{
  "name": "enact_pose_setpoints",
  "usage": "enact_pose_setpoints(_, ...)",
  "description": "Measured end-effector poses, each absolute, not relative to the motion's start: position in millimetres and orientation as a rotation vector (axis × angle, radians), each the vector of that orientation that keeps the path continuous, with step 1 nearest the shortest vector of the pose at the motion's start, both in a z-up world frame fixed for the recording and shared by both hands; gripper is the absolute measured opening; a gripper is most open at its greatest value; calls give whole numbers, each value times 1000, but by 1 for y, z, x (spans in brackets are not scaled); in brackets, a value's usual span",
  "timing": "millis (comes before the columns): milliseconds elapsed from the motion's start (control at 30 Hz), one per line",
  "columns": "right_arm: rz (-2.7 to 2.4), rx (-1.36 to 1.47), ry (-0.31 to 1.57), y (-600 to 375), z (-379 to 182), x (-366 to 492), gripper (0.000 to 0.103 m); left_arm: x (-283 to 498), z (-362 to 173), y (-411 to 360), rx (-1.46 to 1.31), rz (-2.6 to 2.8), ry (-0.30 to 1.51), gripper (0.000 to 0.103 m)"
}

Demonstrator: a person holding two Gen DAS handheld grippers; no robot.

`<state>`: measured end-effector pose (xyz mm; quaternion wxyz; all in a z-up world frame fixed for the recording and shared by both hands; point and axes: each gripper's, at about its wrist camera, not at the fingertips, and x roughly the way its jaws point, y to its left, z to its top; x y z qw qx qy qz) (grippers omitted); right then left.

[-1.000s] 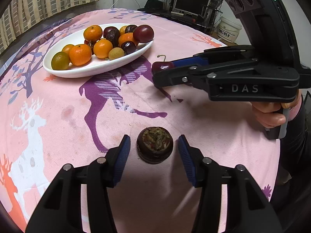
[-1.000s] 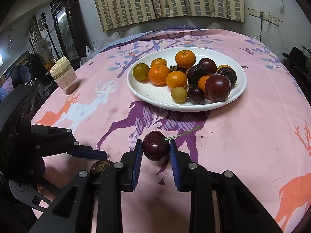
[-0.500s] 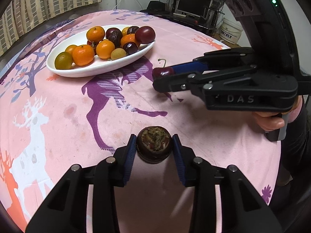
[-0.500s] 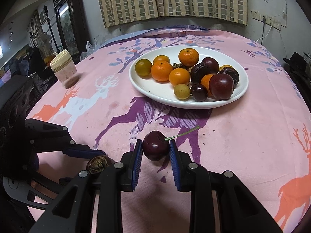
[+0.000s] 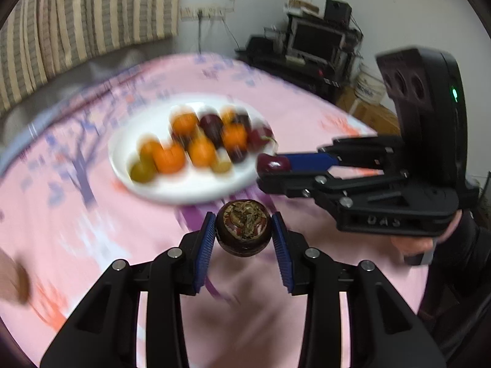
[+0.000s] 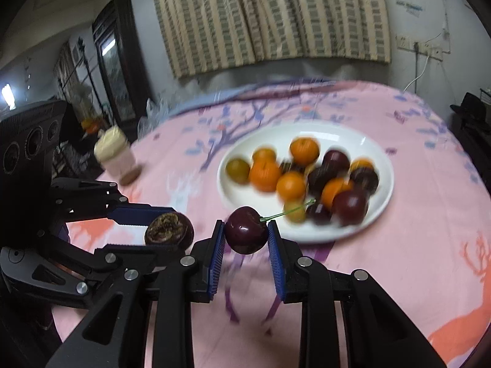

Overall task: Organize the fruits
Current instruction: 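Grasp the mangosteen with the left tool while the right tool carries the cherry to the plate, then release the mangosteen and cherry onto the white plate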

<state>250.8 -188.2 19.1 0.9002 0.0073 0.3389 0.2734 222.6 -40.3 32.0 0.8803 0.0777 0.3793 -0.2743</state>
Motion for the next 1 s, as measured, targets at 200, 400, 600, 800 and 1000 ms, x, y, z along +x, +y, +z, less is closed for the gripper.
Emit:
enact_pose_setpoints(200, 393, 105, 586, -208, 49, 314, 28, 301, 79, -30, 64, -439, 686, 37)
enact_pose_setpoints(400, 337, 126, 656, -209, 32, 374, 28, 385, 70, -23, 23, -313, 748, 37)
enact_pose_setpoints(600, 333, 98, 719, -204, 10, 392, 28, 415, 38, -22, 30, -272, 834, 37)
enact_pose_setpoints(800, 320, 65, 731, -198, 1, 394, 29, 426, 19, -28, 40, -248, 871, 39)
enact_pose_setpoints(1000, 307, 42, 712, -196, 10, 379, 54, 401, 35, -32, 92, -167, 791, 87)
